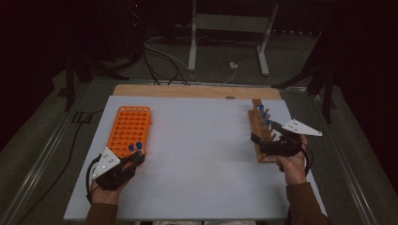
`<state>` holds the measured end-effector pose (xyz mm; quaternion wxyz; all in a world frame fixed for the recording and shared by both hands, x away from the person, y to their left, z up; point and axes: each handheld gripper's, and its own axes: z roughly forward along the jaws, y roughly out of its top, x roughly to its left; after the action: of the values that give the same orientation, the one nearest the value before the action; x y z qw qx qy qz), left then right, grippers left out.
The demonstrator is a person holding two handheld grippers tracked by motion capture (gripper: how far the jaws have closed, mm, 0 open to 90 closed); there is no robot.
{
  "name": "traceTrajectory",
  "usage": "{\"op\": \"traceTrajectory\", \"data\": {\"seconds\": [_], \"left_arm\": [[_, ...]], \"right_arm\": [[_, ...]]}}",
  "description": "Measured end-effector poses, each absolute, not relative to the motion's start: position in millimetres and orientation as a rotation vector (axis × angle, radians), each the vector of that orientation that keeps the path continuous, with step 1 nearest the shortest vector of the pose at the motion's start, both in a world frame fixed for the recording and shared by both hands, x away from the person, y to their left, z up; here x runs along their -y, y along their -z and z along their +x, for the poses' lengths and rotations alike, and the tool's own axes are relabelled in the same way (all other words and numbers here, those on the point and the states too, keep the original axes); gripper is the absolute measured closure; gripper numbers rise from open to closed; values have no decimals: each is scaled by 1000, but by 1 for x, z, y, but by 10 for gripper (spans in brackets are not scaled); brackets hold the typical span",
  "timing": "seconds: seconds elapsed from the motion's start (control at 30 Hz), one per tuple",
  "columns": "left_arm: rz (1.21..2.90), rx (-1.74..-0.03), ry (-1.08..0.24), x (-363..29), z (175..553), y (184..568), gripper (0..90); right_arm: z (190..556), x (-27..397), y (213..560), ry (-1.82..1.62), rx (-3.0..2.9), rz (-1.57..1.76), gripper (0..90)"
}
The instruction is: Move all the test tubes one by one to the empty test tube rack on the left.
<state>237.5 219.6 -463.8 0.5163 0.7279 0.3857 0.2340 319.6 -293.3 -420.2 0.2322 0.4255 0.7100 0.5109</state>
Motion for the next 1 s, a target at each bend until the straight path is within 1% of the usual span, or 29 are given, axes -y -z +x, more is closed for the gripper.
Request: {"op": "traceTrajectory", "data": {"seconds": [0.33, 0.57, 0.8, 1.0], "left_arm": [[1713, -977, -604, -241, 231, 465, 780], [1669, -1026, -657, -257, 229, 466, 780], [1629, -1101, -689, -266, 240, 471, 780], [1637, -1105, -693, -262, 249, 474, 780]], "right_arm": [[320, 298, 420, -1409, -1938, 1181, 10], [320, 298, 420, -1410, -1936, 1184, 10], [320, 297, 421, -1415, -1934, 1188, 11], [321, 296, 421, -1415, -1937, 1184, 11]]}}
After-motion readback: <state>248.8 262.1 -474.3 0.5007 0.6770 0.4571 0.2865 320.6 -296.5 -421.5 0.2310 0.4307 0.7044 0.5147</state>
